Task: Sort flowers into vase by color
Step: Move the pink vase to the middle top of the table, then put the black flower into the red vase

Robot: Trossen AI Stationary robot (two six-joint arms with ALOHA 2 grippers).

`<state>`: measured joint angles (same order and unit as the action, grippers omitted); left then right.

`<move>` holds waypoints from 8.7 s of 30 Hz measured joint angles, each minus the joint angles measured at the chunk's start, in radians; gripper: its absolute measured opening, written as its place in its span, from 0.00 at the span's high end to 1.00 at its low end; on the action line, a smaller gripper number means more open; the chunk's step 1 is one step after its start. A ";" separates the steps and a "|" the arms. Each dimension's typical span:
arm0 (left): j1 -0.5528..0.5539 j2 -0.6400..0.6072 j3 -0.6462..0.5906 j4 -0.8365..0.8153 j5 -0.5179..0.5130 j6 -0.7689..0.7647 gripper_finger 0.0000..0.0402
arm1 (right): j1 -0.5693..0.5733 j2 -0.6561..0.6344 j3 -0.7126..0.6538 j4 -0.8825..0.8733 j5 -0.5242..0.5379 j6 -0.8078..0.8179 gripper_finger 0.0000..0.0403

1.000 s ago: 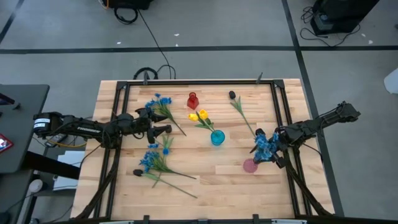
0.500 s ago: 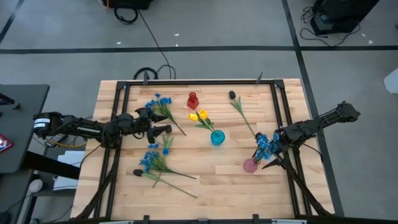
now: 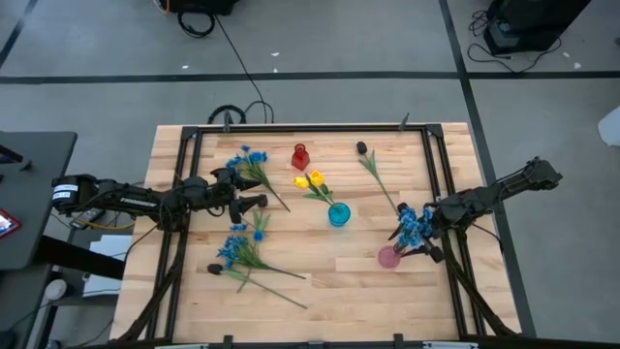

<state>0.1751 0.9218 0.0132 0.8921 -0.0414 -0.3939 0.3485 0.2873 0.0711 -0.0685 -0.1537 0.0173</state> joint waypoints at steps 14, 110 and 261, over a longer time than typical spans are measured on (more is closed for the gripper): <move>0.000 0.000 0.000 0.000 -0.017 0.020 0.24 | 0.000 0.119 0.000 0.032 0.031 0.043 0.40; 0.000 0.000 0.000 0.002 0.039 0.050 0.24 | -0.673 1.026 0.085 1.177 0.186 -0.065 0.65; -0.051 0.476 0.538 -1.110 -0.070 -0.220 0.69 | -0.206 0.758 0.555 -0.248 0.529 0.431 0.51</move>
<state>0.1246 1.3975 0.5514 -0.2182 -0.1119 -0.6139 0.1421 1.0449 0.6262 -0.3166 0.3752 0.4488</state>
